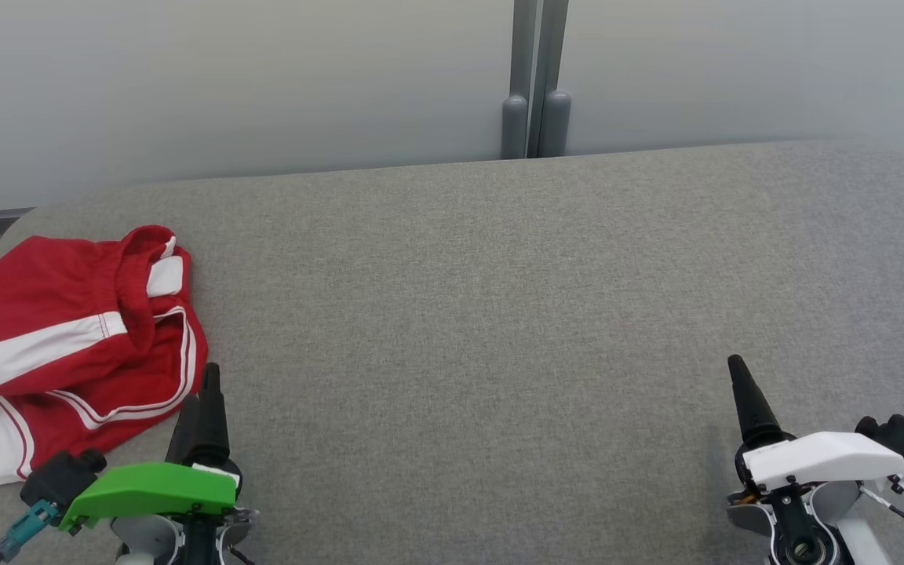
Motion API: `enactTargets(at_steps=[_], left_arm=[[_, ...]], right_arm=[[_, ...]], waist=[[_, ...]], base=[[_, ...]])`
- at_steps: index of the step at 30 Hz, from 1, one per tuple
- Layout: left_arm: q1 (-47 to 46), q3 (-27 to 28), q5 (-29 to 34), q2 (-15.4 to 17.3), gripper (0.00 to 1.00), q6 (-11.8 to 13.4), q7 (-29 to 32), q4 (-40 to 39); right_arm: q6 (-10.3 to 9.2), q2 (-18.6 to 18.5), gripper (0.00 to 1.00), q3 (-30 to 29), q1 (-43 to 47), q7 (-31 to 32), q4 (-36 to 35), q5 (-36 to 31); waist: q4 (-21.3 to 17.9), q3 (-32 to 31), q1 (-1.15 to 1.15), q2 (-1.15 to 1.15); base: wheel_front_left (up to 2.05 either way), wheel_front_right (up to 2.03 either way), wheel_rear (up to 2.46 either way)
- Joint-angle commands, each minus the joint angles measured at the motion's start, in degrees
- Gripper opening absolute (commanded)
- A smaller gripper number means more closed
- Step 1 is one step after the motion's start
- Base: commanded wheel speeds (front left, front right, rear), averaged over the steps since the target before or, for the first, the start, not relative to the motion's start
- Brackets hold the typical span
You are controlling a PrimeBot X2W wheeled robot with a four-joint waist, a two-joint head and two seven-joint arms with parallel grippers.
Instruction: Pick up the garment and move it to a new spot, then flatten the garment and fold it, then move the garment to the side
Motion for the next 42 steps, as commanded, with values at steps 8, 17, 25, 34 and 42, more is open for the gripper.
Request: enactTargets(at_steps=[8,17,25,34,42], left_arm=[[0.22,-1.08,12.33,0.90,1.00,1.36,-1.82,-0.62],[0.46,-2.77,21.92,2.21,1.00,1.69,-3.25,0.48],[0.24,-3.99,28.10,2.84,1.00,2.06,-4.45,1.25],[-0.06,-4.30,32.71,3.48,1.00,2.17,-5.59,1.78],[-0.05,-3.33,33.39,2.86,1.00,0.48,-6.64,0.91]], right_arm=[[0.02,-0.50,1.00,0.49,-2.22,-1.25,0.22,-13.87],[0.02,-0.56,1.00,1.81,-2.37,-0.60,-1.12,-26.39],[0.02,-0.62,1.00,3.21,-2.41,-0.02,-1.47,-33.17],[0.03,-0.67,1.00,4.30,-2.50,-0.51,-0.95,-38.39],[0.02,-0.70,1.00,5.53,-2.75,-0.88,-0.34,-39.06]], waist=[[0.27,-0.26,0.00,0.00],[0.25,-0.45,0.00,0.00],[0.28,-0.54,0.00,0.00],[0.49,-0.44,0.00,0.00],[0.47,-0.33,0.00,0.00]], base=[[0.00,0.00,0.00],[0.00,0.00,0.00],[0.00,0.00,0.00],[0.00,0.00,0.00],[0.00,0.00,0.00]])
